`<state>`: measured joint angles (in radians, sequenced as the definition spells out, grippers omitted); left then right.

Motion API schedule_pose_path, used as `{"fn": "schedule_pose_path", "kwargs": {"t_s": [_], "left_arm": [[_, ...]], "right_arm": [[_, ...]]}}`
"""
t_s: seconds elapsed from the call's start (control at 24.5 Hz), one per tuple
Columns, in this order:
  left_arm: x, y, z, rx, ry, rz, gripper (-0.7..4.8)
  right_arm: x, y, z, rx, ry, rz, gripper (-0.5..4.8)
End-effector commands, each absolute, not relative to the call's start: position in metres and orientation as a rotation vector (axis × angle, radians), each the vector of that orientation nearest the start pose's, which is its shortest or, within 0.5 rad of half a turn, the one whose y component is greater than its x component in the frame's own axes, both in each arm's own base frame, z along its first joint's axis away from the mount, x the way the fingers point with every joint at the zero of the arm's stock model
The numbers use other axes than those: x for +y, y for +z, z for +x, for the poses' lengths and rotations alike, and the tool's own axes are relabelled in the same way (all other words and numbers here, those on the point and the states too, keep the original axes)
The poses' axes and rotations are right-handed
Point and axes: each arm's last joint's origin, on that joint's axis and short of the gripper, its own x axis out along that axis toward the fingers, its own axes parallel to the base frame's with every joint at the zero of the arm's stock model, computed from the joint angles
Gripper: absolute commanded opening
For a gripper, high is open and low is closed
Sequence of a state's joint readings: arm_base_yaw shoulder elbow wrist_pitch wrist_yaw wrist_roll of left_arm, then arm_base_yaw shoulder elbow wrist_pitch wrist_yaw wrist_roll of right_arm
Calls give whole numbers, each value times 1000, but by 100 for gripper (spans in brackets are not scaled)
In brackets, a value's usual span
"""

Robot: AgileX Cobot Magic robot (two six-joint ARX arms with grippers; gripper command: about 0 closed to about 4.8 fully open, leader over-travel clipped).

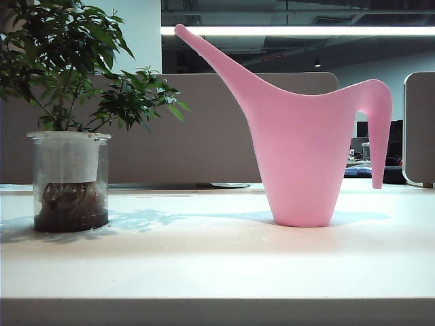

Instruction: Pick up the watering can from the table, water the potted plant, and put the can back.

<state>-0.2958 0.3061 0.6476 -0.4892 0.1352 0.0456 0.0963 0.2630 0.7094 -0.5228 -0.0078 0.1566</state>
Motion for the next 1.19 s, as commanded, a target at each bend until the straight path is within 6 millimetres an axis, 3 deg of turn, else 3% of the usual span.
{"fn": "schedule_pose_path", "kwargs": {"t_s": [0.04, 0.29, 0.49, 0.69, 1.19], "left_arm": [[-26, 285, 80, 226, -346, -87, -5], [-28, 235, 92, 77, -307, -70, -5], [-30, 195, 99, 48, -288, -11, -5], [-31, 174, 103, 19, -291, 11, -5], [-28, 171, 93, -67, -281, 43, -5]], "right_arm": [[3, 319, 42, 88, 57, 145, -8], [4, 270, 48, -2, 72, 124, -8], [7, 211, 78, 60, 69, 120, -8], [8, 172, 92, 100, 66, 118, -8], [9, 151, 97, 133, 67, 67, -8]]}}
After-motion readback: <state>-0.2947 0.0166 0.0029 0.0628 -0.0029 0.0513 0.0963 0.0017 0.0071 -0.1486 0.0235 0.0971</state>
